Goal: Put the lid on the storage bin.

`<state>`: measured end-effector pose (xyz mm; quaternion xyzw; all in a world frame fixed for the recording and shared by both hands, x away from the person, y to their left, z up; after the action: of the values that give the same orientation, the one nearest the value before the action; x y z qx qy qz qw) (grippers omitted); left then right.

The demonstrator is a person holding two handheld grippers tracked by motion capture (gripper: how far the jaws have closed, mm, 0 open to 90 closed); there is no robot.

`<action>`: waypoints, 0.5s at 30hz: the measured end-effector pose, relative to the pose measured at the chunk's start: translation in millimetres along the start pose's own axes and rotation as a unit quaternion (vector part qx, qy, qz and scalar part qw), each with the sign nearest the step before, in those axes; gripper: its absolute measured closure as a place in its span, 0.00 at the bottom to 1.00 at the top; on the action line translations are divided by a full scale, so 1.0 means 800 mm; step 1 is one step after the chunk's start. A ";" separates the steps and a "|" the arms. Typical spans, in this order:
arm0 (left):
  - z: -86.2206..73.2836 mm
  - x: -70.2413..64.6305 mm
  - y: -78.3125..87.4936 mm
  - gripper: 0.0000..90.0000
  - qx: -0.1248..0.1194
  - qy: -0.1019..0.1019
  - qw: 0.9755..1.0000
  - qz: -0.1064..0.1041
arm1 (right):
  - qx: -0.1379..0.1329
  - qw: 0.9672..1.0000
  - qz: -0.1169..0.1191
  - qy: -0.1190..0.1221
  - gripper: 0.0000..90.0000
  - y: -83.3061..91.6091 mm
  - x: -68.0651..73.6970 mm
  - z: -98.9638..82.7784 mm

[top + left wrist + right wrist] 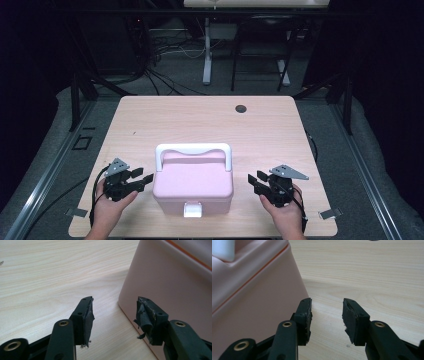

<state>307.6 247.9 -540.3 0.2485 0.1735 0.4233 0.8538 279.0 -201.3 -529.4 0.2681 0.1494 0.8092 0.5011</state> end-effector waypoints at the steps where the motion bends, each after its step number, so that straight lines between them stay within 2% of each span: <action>1: -0.002 0.001 0.000 0.53 0.001 -0.003 1.000 0.000 | 0.000 1.000 0.000 -0.002 0.66 -0.001 0.000 -0.001; 3: -0.004 0.002 0.000 0.52 0.002 -0.002 1.000 0.001 | 0.001 1.000 0.000 -0.004 0.66 -0.002 0.000 -0.002; 7: -0.009 0.006 0.002 0.52 0.005 0.004 1.000 0.003 | 0.008 1.000 0.015 -0.012 0.67 -0.008 0.002 -0.004; 13: -0.015 0.008 -0.003 0.51 0.014 0.005 1.000 0.005 | 0.022 1.000 0.017 0.000 0.67 -0.017 0.006 -0.011; 15: -0.017 0.010 -0.005 0.51 0.013 0.005 1.000 0.008 | 0.030 0.999 0.012 0.014 0.66 -0.023 0.007 -0.015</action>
<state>308.0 255.8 -554.1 0.2583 0.1815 0.4290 0.8463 283.2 -187.6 -546.8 0.2735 0.1768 0.8140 0.4811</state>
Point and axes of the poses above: each handheld gripper's, and its own axes: y roughly backward along the jaws, z roughly out of its top, x roughly to its left, the point moved 1 cm from there along -y, roughly forward along the jaws, and after that the axes turned 5 degrees about -y, right-handed, at the moved point
